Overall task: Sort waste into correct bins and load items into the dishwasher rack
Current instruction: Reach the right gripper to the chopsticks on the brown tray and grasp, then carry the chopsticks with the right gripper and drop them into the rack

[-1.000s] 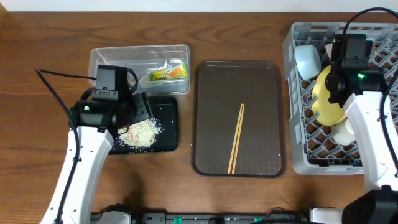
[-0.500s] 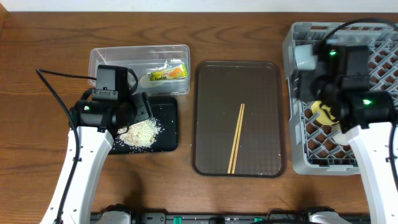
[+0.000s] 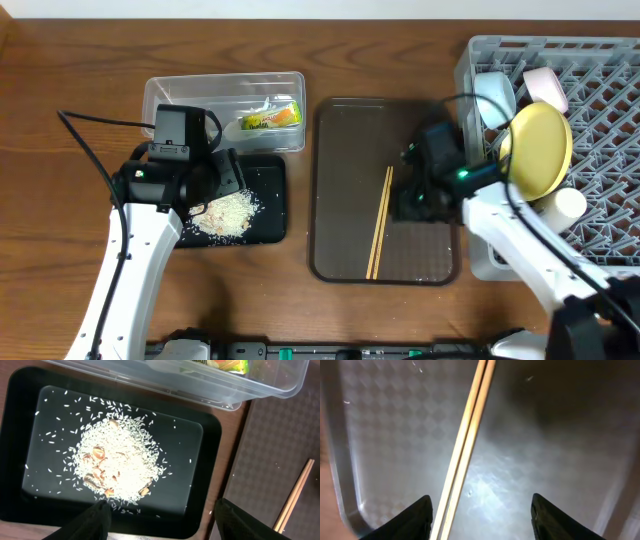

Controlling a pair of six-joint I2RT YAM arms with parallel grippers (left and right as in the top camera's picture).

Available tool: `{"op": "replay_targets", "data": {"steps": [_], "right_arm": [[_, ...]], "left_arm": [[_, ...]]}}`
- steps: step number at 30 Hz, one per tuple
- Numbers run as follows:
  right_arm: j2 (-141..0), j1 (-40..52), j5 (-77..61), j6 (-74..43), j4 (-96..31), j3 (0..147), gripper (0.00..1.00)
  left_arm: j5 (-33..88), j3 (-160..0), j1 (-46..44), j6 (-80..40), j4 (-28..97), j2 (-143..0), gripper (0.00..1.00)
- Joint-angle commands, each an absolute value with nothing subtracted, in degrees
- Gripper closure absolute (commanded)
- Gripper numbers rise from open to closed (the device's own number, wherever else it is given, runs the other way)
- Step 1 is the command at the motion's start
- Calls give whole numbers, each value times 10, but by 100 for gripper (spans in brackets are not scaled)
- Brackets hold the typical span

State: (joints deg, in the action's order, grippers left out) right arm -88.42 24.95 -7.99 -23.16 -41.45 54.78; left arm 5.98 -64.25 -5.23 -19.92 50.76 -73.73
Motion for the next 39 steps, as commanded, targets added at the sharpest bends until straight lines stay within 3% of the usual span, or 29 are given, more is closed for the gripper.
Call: {"op": "replay_targets", "data": {"steps": [1,17,20,25,30,39], "right_arm": [[-910,278,-67,-296,-385,523,40],[-994,319,-2,-373,-378,519,42],[-994,319,1,-373,-380,519,49],[-994,317,16,-373,-381,520,69],[-993,296,15,-357,-382,530,98],[-964,225,-5,-224,-486,649,99]], "left_arm": [[53,-642,-50,-207,510,-738,31],[53,-642,-50,-206,510,-738,31],[53,-642,-50,-206,510,-738,31],[53,-642,-50,-206,510,-738,31],[53,-642,-50,-206,510,-738,31],[53,-642,-50,-206,510,-738,31]]}}
